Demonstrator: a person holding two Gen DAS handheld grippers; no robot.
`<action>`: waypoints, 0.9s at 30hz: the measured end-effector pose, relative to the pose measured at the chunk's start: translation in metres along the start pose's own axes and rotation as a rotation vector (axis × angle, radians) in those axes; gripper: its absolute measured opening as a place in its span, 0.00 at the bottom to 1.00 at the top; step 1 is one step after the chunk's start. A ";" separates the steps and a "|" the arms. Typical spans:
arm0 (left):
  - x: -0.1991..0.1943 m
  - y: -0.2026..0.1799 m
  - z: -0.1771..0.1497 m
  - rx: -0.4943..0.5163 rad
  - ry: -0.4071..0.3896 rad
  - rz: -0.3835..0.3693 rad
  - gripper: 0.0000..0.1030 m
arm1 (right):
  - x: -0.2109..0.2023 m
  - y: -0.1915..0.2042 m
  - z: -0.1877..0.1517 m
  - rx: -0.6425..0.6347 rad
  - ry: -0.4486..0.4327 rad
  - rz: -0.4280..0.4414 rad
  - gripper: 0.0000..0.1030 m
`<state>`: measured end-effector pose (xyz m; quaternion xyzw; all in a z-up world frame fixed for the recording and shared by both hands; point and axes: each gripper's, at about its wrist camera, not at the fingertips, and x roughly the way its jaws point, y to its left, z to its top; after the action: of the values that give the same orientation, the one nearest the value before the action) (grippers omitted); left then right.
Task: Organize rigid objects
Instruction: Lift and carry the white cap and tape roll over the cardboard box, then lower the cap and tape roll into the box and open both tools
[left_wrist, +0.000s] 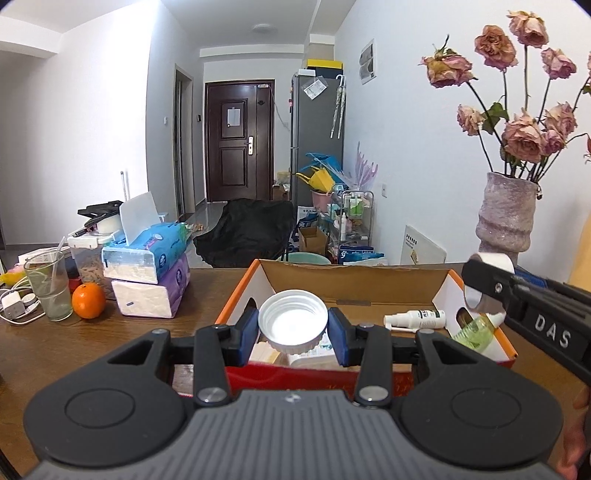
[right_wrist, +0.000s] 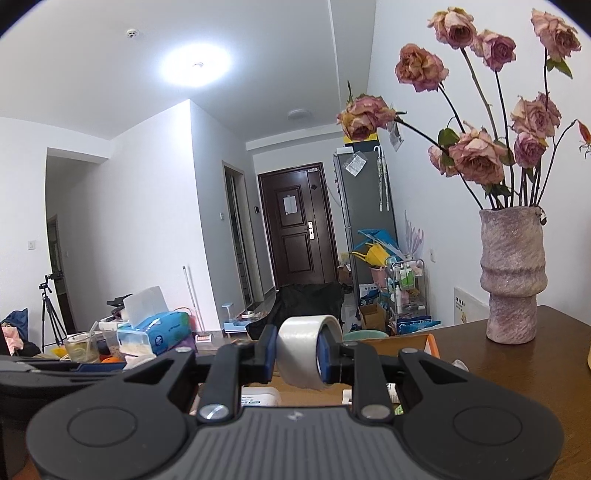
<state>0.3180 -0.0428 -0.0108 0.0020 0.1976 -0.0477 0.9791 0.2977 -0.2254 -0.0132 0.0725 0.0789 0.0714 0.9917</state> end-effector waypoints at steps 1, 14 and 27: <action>0.003 0.000 0.001 -0.001 0.000 0.003 0.40 | 0.003 -0.001 -0.001 0.002 0.004 0.001 0.21; 0.050 -0.006 0.011 0.007 0.022 0.037 0.40 | 0.037 -0.014 -0.004 0.031 0.044 0.013 0.21; 0.092 -0.015 0.012 0.027 0.065 0.045 0.40 | 0.068 -0.028 -0.009 0.039 0.081 0.002 0.21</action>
<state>0.4055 -0.0660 -0.0356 0.0214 0.2284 -0.0283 0.9729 0.3660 -0.2413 -0.0364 0.0889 0.1203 0.0739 0.9860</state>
